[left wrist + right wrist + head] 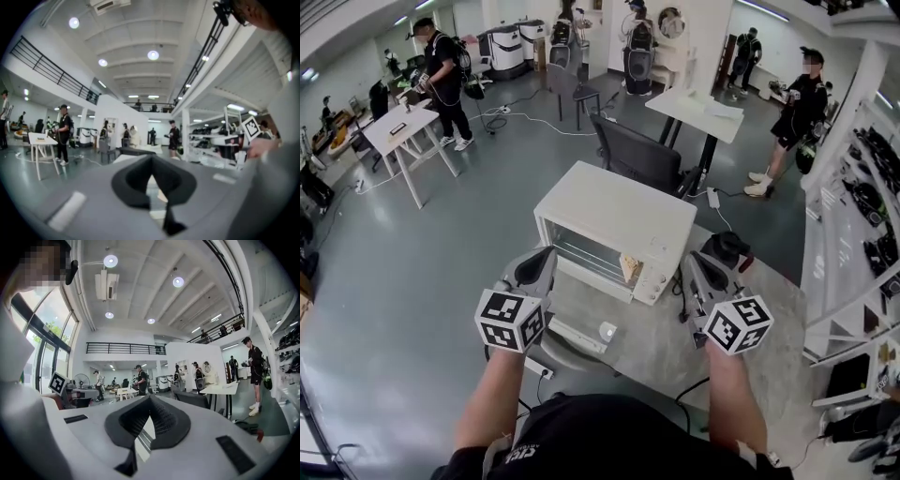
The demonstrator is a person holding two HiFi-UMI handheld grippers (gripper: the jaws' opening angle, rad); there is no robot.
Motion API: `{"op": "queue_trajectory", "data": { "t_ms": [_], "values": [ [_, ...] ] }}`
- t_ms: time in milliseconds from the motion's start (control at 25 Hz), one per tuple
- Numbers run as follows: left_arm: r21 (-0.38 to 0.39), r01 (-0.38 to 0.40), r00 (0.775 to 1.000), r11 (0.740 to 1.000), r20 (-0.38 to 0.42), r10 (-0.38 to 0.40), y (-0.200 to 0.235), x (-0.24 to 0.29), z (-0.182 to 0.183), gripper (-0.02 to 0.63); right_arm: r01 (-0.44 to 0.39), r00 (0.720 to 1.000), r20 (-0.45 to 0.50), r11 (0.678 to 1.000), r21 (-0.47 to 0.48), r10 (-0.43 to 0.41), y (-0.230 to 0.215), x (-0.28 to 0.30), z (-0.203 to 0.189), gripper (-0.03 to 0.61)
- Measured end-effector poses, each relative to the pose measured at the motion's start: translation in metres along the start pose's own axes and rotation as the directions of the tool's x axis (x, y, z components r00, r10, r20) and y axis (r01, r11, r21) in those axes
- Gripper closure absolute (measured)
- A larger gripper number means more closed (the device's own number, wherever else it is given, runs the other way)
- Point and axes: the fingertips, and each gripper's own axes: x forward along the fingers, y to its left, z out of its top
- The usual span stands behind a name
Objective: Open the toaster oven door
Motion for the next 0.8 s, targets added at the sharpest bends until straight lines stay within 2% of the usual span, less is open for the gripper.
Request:
{"op": "queue_trajectory", "data": {
  "t_ms": [120,240,520,680,800],
  "values": [
    [-0.028,-0.032,0.999,0.999,-0.008,0.032,0.009,0.008,0.003,0.607,0.021,0.998,0.054,0.999,-0.025,-0.019,0.000,0.000,0.017,0.586],
    [-0.024,-0.016,1.000,1.000,-0.003,0.016,0.006,0.014,0.014,0.607,0.048,0.993,0.107,0.998,-0.033,-0.044,0.000,-0.001,0.029,0.586],
    [0.038,0.029,0.998,0.999,0.056,-0.031,-0.002,0.016,0.058,0.606,0.038,0.989,0.148,0.996,-0.081,-0.026,0.002,-0.006,0.052,0.586],
    [-0.009,0.000,0.995,1.000,0.103,0.001,0.004,0.012,0.069,0.606,0.051,0.986,0.159,0.997,-0.059,-0.041,0.003,-0.004,0.047,0.586],
    [-0.041,-0.001,0.995,0.999,0.100,0.005,0.003,0.008,0.056,0.606,0.034,0.990,0.136,0.999,-0.023,-0.030,0.011,-0.004,0.027,0.586]
  ]
}}
